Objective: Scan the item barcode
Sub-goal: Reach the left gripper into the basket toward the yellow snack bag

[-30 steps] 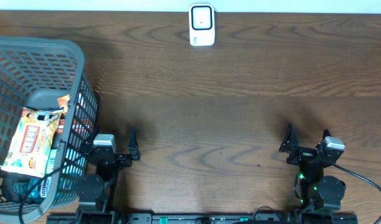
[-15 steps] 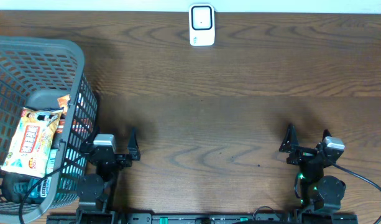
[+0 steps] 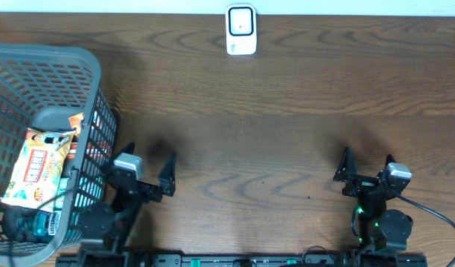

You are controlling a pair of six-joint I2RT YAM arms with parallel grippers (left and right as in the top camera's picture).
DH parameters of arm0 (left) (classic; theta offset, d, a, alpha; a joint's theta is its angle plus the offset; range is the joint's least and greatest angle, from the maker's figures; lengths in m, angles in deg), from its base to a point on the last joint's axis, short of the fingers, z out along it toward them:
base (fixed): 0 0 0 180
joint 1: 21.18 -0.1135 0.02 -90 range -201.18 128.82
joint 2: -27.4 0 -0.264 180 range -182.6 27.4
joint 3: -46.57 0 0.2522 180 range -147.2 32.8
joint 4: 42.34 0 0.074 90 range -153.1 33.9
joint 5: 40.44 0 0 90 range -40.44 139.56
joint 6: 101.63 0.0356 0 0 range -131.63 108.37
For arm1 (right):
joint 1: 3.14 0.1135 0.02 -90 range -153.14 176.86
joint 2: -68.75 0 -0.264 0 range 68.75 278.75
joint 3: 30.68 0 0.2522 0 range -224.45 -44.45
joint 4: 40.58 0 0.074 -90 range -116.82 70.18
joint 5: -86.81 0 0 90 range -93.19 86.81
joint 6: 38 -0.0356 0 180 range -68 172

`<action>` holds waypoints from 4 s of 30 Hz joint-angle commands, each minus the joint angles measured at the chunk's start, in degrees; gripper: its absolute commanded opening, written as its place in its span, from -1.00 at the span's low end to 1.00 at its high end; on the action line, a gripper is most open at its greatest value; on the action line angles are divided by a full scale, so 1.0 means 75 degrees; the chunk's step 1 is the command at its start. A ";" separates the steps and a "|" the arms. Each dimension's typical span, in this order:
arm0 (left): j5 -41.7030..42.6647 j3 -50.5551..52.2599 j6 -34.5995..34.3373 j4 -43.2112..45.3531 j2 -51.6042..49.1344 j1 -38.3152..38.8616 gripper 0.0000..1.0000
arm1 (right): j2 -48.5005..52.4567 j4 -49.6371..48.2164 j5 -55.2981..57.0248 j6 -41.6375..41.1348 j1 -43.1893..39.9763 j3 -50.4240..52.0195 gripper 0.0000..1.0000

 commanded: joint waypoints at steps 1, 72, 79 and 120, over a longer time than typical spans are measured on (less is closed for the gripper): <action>0.0216 -0.1527 -0.0265 -0.0335 -0.0962 -0.0015 0.96 | -0.0044 0.0009 0.0061 0.0111 -0.0105 0.0032 0.98; -0.5275 -0.5625 -1.3120 -0.4299 -1.0893 -0.4287 0.95 | -0.0044 0.0009 0.0061 0.0111 -0.0105 0.0032 0.98; -0.5272 -0.4876 -1.3114 -0.3363 -1.0911 -0.4546 0.96 | -0.0044 0.0009 0.0061 0.0111 -0.0105 0.0032 0.98; -0.3835 -0.5059 -0.7615 -0.3614 -0.5627 -0.5062 0.18 | -0.0044 0.0009 0.0061 0.0111 -0.0105 0.0032 0.99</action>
